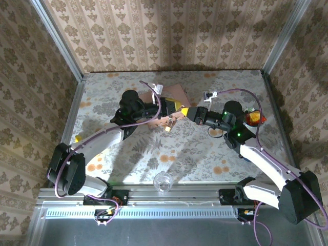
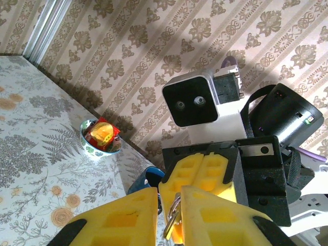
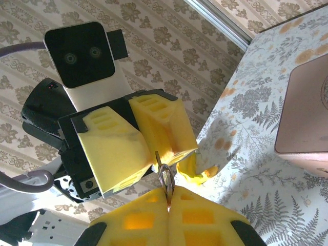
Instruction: Unlock the padlock with the key
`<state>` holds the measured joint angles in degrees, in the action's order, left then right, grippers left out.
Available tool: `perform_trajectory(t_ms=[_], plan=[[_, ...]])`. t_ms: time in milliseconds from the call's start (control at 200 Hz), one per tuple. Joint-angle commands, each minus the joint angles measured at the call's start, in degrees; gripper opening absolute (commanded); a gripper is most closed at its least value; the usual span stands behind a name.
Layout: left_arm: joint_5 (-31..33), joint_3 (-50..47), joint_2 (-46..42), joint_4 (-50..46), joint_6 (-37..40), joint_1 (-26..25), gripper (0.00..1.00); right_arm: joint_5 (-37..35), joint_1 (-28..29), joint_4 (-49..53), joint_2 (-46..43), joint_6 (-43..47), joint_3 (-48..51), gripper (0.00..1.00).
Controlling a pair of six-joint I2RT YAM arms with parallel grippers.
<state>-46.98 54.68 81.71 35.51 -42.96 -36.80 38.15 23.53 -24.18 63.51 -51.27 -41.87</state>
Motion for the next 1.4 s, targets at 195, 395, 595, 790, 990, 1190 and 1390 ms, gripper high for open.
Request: perform_trajectory(t_ms=[195, 395, 595, 790, 990, 1190, 1390], plan=[[-2.22, 1.66, 0.92, 2.6, 0.15, -0.73, 0.0, 0.26, 0.6, -3.15, 1.57, -0.84, -1.55, 0.0], [-1.93, 1.99, -3.2, -6.53, 5.01, 0.56, 0.0, -1.04, 0.55, 5.16, -0.8, 4.31, -2.88, 0.32], [6.11, 6.97, -11.95, -38.87, 25.17, 0.85, 0.0, -4.92, 0.55, 18.38, -4.88, 13.44, -5.14, 0.6], [9.74, 15.72, -11.96, -64.92, 36.48, 1.64, 0.0, -6.56, 0.55, 24.1, -7.71, 21.22, -5.41, 0.69], [9.72, 19.94, -11.1, -74.82, 41.46, 1.29, 0.0, -6.82, 0.55, 24.3, -9.34, 25.34, -3.9, 0.69], [9.71, 20.12, -11.37, -74.34, 41.98, 0.94, 0.0, -5.19, 0.56, 19.75, -9.63, 25.25, -1.73, 0.69], [7.14, 20.45, -11.14, -75.28, 43.66, 0.43, 0.0, -1.42, 0.55, 17.58, -8.85, 25.81, -1.65, 0.69]])
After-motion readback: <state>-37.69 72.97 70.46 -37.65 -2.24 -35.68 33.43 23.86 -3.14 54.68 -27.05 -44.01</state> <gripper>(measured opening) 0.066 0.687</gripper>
